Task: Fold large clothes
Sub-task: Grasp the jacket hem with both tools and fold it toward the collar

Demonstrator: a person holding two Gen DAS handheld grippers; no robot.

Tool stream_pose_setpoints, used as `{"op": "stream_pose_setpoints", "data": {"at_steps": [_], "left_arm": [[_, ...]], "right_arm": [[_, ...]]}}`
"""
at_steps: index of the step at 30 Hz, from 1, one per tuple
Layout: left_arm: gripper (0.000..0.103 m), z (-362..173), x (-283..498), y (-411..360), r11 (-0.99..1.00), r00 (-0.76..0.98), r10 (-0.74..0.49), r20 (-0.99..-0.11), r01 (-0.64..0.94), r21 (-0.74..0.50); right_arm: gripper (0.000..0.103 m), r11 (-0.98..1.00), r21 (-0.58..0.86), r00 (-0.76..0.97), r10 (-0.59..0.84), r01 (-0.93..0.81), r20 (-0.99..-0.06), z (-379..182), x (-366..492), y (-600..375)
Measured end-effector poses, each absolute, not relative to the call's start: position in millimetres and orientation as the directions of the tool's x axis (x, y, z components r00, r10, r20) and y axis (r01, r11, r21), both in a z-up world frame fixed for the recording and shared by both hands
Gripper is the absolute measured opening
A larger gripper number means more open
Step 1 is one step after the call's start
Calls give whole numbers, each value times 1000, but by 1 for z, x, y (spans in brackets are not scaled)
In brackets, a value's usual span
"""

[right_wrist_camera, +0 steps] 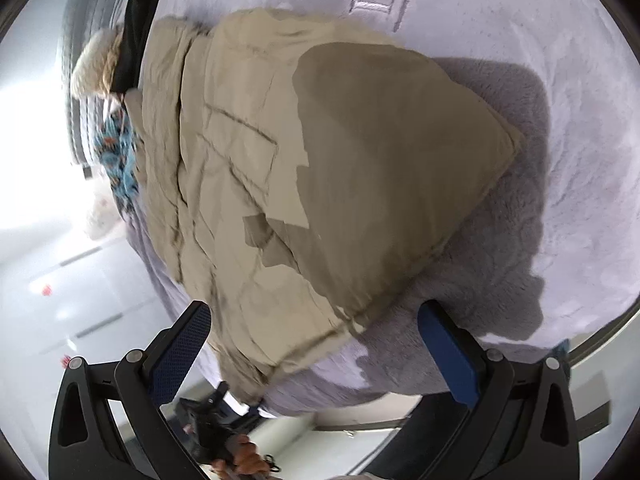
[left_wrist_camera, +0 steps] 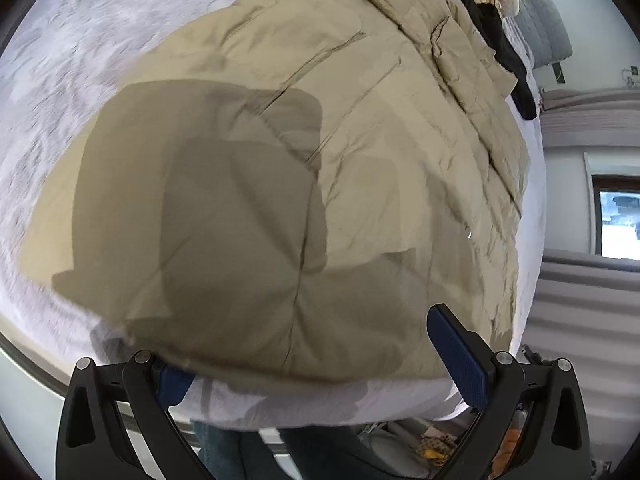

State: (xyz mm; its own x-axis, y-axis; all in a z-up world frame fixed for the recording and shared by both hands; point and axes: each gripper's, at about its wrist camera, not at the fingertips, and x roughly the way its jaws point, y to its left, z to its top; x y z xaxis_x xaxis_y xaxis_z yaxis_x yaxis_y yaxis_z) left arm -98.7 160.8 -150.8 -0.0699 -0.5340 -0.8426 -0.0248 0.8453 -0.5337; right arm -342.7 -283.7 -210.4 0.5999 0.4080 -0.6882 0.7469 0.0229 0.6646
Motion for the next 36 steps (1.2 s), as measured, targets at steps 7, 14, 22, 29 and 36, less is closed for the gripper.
{"op": "stream_pose_setpoints", "data": {"at_steps": [7,14,22,29,36], "left_arm": [[68,-147,-78,143,856,-14,-516,-856,3,-516],[18,-134,-71,139,874,1,-475,-880,110,-472],[13,-92,-66,145,842,76,-511,-856,245,-480],[13,-66,-49,138,828,102,-521,-847,299,-474],[13,-25,-21,120,844,185,-512,-839,293,-450]], "right_arm": [[102,-22,709,660,384,705,-645,-214,-326,-290],[35,-75,678,645,400,731,-651,-225,-323,-281],[12,60,678,621,350,733,-702,-197,-317,-279],[12,174,683,619,308,710,-722,-167,-303,-285],[10,327,718,651,304,615,-696,-117,-263,-311]]}}
